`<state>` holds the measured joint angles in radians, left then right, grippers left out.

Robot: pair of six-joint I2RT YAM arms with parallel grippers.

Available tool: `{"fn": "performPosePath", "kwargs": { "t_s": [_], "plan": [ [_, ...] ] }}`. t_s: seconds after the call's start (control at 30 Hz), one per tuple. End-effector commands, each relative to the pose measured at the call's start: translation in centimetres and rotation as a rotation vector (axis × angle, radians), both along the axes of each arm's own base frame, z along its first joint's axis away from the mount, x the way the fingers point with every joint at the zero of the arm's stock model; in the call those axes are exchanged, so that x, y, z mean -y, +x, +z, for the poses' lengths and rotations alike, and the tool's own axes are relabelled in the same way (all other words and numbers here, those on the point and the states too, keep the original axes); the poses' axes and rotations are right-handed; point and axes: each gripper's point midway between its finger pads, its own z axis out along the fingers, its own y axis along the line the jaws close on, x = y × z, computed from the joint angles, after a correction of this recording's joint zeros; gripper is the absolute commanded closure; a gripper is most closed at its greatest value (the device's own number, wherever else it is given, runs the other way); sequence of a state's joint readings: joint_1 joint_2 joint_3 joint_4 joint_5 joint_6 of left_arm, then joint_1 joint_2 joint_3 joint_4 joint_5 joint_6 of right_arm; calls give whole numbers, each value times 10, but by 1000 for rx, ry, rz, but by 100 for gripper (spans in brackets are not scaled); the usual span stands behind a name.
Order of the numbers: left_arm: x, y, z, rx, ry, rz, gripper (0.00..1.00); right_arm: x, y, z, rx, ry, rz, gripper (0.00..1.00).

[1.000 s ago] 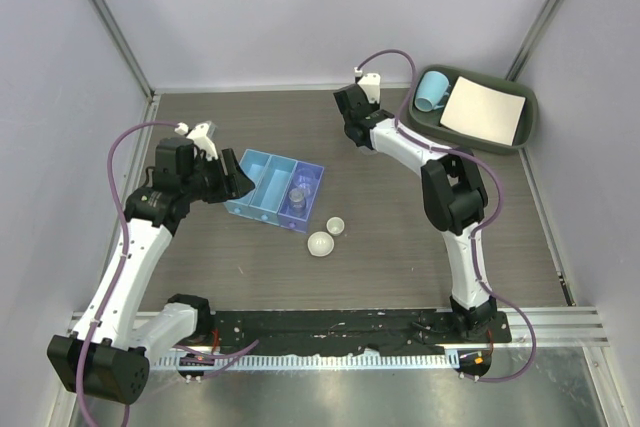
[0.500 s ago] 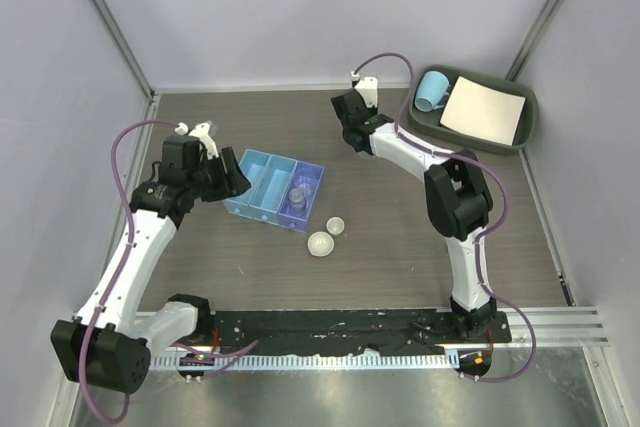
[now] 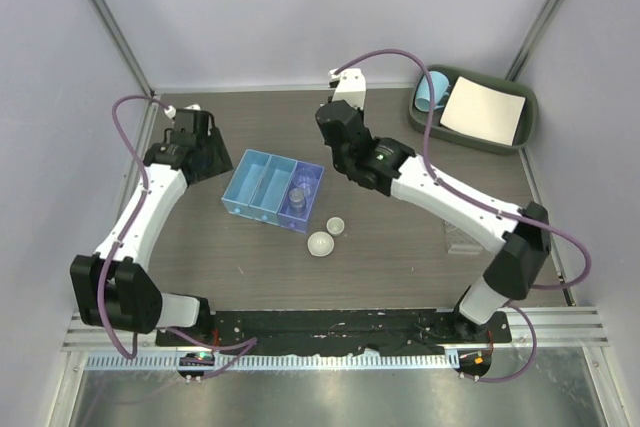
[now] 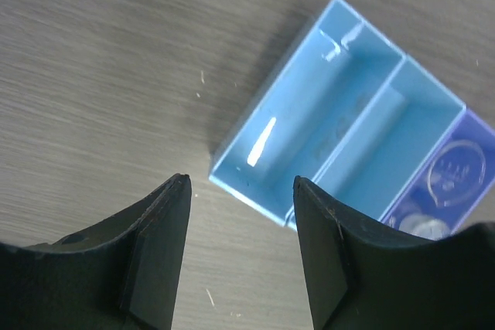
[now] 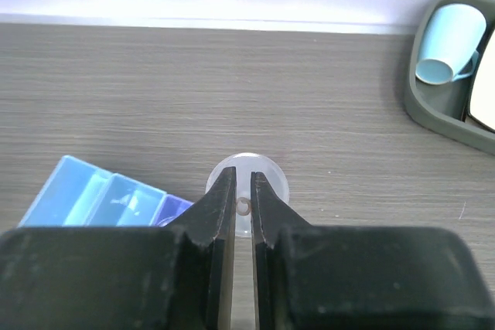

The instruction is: Organize the chemistry lab equipment

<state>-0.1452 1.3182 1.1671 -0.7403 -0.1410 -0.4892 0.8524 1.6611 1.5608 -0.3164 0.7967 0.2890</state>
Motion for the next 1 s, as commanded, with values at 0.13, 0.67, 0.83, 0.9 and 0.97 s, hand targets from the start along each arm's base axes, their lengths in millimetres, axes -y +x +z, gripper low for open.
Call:
{"fn": "performPosePath", "kwargs": {
  "t_s": [0.13, 0.67, 0.83, 0.9, 0.97],
  "plan": [
    [-45, 53, 2, 18, 146, 241, 43, 10, -74, 67, 87, 78, 71, 99],
    [-31, 98, -89, -200, 59, 170, 41, 20, -152, 76, 58, 91, 186, 99],
    [-16, 91, -105, -232, -6, 119, 44, 15, -153, 65, 36, 77, 198, 99],
    [-11, 86, -113, -245, -24, 105, 44, 12, -154, 64, 33, 79, 201, 99],
    [-7, 78, -121, -268, -32, 94, 45, 9, -154, 62, 26, 79, 208, 99]
  ]
}}
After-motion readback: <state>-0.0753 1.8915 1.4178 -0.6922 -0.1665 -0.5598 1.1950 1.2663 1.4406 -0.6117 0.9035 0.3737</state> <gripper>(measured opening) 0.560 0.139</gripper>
